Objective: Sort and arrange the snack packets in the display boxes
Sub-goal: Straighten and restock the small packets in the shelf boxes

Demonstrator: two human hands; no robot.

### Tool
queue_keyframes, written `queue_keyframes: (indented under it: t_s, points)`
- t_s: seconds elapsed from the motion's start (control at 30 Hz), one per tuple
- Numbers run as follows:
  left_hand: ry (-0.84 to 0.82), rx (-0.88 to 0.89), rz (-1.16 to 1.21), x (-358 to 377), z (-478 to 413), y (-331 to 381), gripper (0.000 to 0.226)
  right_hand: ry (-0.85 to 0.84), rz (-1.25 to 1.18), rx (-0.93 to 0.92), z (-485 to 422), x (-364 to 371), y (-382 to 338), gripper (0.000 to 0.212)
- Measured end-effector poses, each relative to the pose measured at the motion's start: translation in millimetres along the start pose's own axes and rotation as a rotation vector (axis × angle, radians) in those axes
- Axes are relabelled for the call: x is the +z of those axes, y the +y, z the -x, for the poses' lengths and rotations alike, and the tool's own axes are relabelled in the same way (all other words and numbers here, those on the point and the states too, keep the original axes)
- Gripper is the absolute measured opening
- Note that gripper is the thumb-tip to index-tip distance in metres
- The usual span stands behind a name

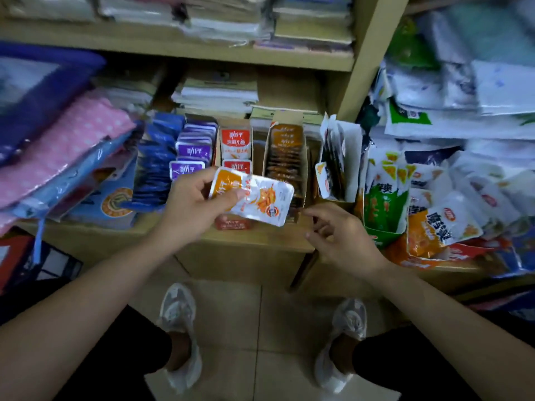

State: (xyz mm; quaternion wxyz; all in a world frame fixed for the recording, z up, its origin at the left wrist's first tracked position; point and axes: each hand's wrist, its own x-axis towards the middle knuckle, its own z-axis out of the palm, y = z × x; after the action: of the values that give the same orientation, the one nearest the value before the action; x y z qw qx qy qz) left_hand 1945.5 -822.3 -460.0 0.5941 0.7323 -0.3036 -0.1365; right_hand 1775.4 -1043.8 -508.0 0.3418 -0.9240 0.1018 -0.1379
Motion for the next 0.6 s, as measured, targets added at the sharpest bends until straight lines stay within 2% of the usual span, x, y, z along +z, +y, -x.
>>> queue_keyframes:
  t_s: [0.1, 0.17, 0.27, 0.4, 0.5, 0.57, 0.6]
  points:
    - [0.116, 0.105, -0.042, 3, -35, 10, 0.008, 0.012, 0.176, -0.092, -18, 5, -4, 0.052]
    - [0.171, 0.145, -0.07, 7, -58, 11, 0.005, 0.039, 0.205, -0.094, -26, 10, -6, 0.049]
    - [0.223, 0.196, -0.151, 14, -89, 4, 0.005, 0.045, 0.163, 0.004, -36, 16, -4, 0.043]
    - [0.249, 0.234, -0.28, 26, -110, -11, 0.014, 0.027, 0.05, 0.166, -39, 24, -3, 0.052]
    - [0.225, 0.27, -0.388, 33, -115, -19, 0.014, -0.036, 0.08, 0.128, -37, 33, 0, 0.064]
    - [0.212, 0.271, -0.413, 35, -116, -19, 0.017, -0.107, 0.192, 0.103, -37, 41, 7, 0.075]
    - [0.215, 0.273, -0.407, 35, -117, -18, 0.018, -0.104, 0.246, 0.087, -37, 44, 11, 0.073]
